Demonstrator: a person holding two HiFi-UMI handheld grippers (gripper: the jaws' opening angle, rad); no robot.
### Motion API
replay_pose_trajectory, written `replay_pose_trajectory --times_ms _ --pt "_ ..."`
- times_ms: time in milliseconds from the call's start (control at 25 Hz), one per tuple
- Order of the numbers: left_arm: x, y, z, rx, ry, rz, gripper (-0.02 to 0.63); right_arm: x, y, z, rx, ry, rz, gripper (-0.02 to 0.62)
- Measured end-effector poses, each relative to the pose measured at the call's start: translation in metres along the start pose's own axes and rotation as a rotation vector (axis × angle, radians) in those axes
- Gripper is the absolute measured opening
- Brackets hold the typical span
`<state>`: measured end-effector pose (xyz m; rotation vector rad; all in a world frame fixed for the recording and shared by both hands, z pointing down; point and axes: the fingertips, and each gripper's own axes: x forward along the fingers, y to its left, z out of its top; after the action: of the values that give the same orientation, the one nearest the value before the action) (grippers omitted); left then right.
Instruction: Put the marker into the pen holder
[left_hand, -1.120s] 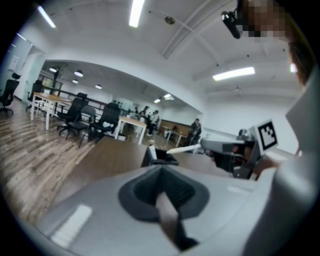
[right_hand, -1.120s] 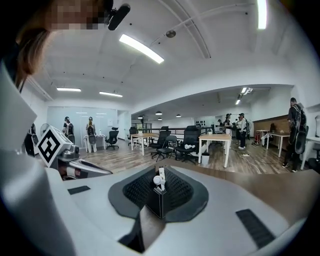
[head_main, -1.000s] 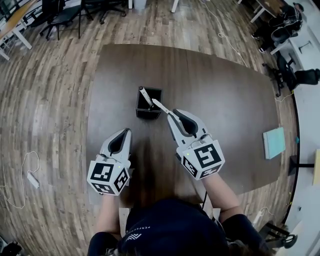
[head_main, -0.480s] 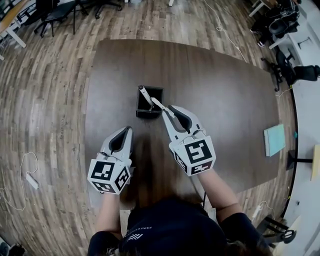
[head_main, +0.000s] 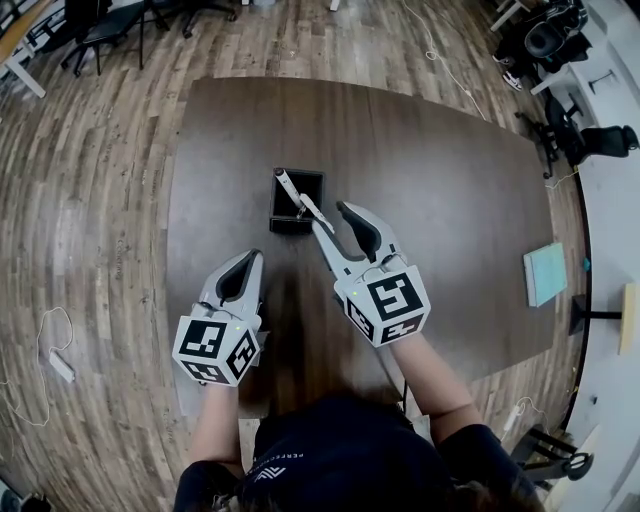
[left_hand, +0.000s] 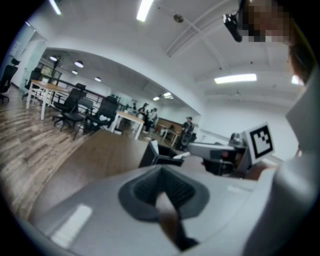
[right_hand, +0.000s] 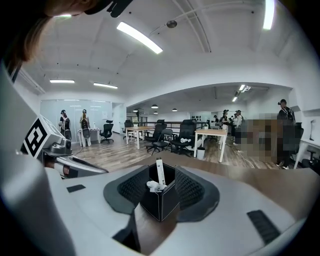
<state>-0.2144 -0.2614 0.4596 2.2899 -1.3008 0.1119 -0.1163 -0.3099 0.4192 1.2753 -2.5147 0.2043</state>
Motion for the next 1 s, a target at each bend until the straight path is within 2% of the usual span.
replay_pose_trajectory --times_ms 200,400,760,1000 --pt "-0.002 -0.010 0.003 0.011 -0.014 -0.003 0.005 -0.010 0.003 0.004 0.009 -0.031 0.011 0.153" --pt "-0.012 -0.028 0.008 0.028 -0.044 0.027 0.005 -0.034 0.005 0.010 0.013 -0.074 0.041 0.151" --pt "-0.048 -0.065 0.016 0.057 -0.110 0.112 0.005 -0.094 0.005 0.005 0.018 -0.092 0.091 0.077" --pt "-0.071 -0.092 0.021 0.093 -0.145 0.148 0.005 -0.126 0.007 0.002 0.036 -0.105 0.118 0.054"
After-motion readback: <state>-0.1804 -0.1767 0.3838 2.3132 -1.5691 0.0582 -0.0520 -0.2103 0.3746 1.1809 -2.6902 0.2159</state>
